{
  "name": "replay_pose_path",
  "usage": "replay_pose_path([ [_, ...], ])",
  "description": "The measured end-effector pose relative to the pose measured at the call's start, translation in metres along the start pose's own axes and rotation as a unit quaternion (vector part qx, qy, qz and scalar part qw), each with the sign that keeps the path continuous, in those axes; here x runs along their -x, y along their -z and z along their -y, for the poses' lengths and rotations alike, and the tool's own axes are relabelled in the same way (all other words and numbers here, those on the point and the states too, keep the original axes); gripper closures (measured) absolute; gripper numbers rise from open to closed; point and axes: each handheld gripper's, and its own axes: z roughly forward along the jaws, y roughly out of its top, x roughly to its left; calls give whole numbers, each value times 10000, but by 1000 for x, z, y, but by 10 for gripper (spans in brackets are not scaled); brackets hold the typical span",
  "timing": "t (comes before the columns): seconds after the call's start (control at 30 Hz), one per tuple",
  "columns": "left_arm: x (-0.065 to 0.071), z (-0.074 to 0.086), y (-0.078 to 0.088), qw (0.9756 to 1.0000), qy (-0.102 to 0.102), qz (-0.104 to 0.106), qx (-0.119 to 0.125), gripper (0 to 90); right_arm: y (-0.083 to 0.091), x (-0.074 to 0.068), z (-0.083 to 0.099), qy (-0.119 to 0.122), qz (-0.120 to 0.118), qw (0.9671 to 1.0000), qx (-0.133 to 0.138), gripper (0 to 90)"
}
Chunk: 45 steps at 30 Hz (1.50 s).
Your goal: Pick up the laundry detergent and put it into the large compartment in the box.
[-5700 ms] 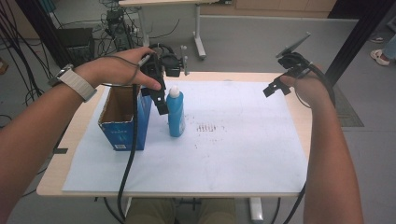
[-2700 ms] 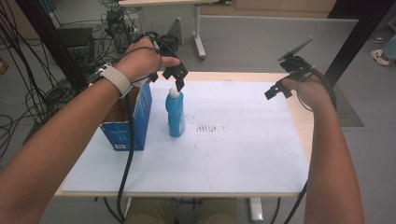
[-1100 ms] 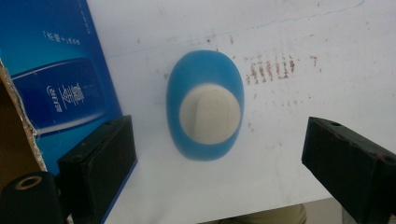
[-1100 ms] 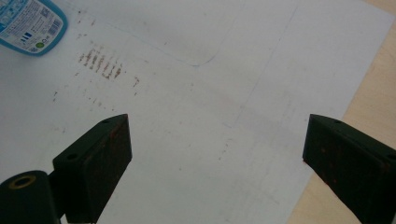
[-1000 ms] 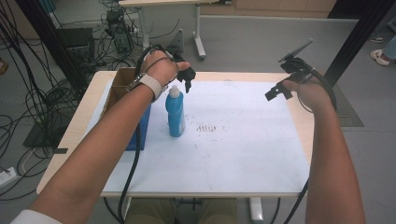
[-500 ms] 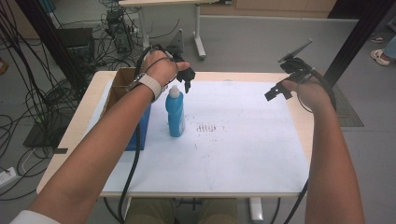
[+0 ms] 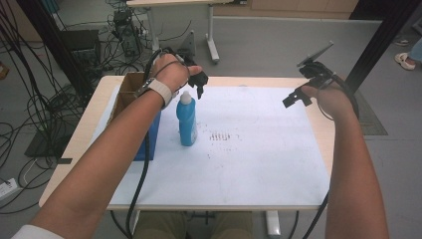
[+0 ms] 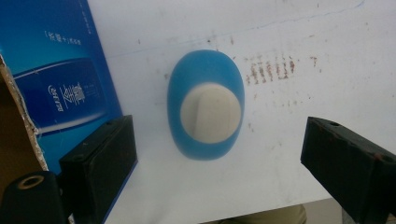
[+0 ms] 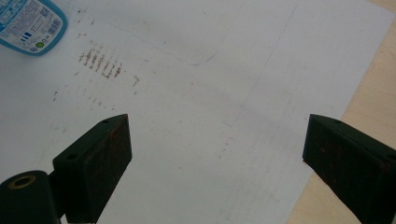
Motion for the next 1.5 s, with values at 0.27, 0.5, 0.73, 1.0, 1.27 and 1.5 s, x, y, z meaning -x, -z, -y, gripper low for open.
replay_pose_path([
  [0.27, 1, 1, 0, 10000, -1, -22, 29, 108, -1, 0, 0, 1, -5, 10000, -2, 77],
  [0.5, 1, 1, 0, 10000, -13, -49, 20, 108, 0, 0, -1, -3, 0, 10000, -2, 77],
  [0.73, 2, 1, 0, 10000, -10, -33, 38, 108, -1, -1, -2, 10, -2, 10000, -7, 77],
  [1.0, 2, 1, -1, 10000, -16, -32, 42, 108, 0, 0, -1, -3, -4, 10000, -5, 77],
  [1.27, 2, 2, -1, 10000, 2, -53, 69, 108, 0, 0, 0, -24, -5, 10000, -8, 77],
  [1.5, 1, 2, 0, 10000, 1, -20, 66, 108, 0, 0, 0, -10, -1, 10000, -1, 77],
])
